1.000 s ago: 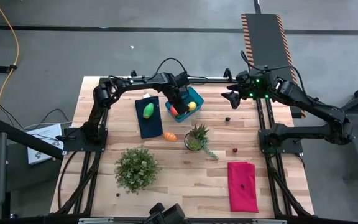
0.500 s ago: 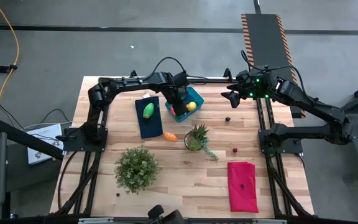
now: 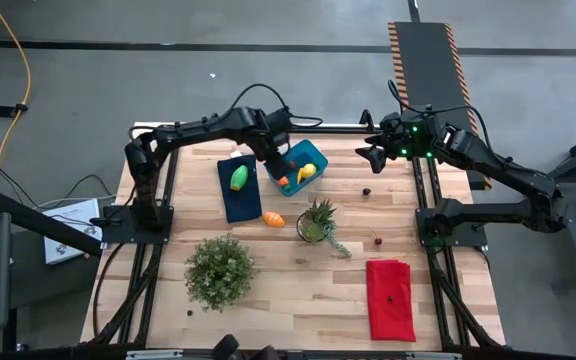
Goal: Pick and placing Produce into tupperware
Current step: Put the green corn into the blue bin
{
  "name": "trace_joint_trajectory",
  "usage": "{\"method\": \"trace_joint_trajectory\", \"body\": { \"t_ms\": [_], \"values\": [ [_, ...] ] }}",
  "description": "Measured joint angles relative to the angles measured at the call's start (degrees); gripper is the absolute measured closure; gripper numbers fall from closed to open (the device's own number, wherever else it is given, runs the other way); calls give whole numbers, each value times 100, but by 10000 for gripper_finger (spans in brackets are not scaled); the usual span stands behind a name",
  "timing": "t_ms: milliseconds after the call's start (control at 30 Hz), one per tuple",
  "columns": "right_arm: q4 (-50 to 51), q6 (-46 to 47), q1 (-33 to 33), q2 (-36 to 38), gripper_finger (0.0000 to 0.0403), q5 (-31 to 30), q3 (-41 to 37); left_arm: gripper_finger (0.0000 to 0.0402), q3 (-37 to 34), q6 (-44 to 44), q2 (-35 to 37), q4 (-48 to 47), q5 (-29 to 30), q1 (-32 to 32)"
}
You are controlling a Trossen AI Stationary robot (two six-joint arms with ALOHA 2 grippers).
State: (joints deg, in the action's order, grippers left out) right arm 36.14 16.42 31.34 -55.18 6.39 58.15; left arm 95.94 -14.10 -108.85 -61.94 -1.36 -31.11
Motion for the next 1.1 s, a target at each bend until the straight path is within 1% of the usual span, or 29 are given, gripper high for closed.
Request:
{"method": "trace_joint_trajectory", "body": {
  "t_ms": [200,433,667,767,933,1100],
  "values": [
    [-29,-56,-1,-26,147,-2,0,325,2,-161,17,-658,57,2],
    [-27,-136,-1,-113,147,1,-2,325,2,-151,148,-772,21,89],
    [-44,-144,-1,-264,147,75,-2,325,2,-330,755,-806,202,119],
    [-75,-148,-1,-317,147,102,-2,325,2,-415,1064,-791,441,114],
    [-218,-219,-1,-339,147,120,-2,325,2,-595,1589,-771,1015,114],
    [-365,-213,-1,-339,147,125,-2,325,2,-826,1938,-942,1160,114]
  ]
}}
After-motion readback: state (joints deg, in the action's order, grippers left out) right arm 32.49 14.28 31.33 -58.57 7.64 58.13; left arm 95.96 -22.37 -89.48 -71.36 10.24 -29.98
